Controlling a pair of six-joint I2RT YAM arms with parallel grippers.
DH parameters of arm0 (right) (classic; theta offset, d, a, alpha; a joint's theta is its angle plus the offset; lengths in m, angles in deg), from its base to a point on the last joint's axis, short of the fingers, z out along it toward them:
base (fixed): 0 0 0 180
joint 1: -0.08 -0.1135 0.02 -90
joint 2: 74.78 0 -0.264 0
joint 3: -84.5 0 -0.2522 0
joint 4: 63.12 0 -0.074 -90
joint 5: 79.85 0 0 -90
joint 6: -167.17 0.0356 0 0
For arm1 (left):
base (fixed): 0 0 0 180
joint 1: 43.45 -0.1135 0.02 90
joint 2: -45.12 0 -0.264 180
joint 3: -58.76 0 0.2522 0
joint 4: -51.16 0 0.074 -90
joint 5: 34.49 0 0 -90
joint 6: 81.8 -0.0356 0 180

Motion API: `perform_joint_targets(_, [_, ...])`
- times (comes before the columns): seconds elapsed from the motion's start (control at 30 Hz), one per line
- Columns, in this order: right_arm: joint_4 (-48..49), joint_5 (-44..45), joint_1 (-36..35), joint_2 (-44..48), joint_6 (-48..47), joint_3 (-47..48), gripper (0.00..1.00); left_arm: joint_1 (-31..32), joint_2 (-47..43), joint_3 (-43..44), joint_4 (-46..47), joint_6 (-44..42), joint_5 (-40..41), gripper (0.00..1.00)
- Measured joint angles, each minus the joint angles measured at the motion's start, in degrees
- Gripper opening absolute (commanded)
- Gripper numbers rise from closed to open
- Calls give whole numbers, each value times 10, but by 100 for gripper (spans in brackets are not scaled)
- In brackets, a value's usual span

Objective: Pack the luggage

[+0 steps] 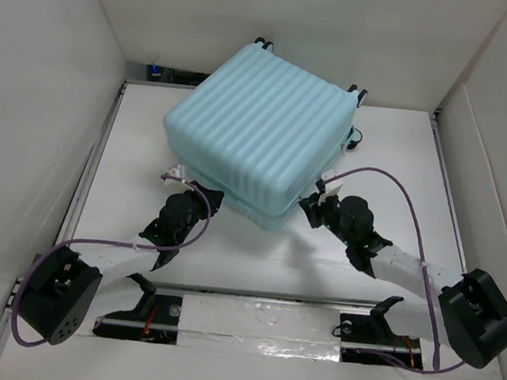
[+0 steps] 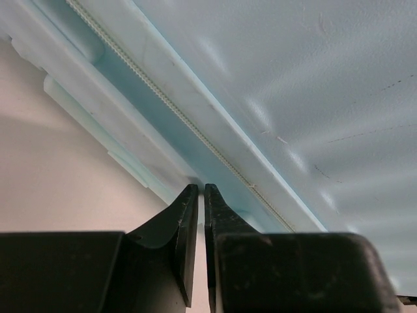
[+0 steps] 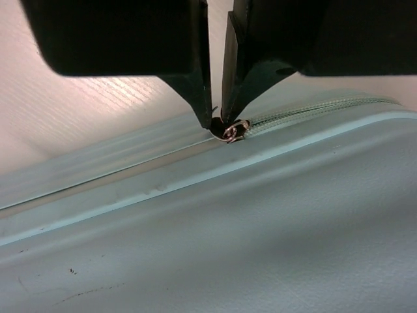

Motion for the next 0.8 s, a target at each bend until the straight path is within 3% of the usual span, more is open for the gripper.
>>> perform_joint_targets(0.1, [0,3,-4,0,0,0,0,6,3,0,5,-1,2,0])
perform_joint_targets(0.4, [-1,81,-57,28,33,-21,0,12,20,0,31,-4,10,0])
perform_joint_targets(0.63, [-25,158,-193,80,107,-45,0,12,33,0,47,-4,12,0])
perform_joint_targets(0.8, [-63,149,-334,30,145,-22,0,12,60,1,82,1,3,0])
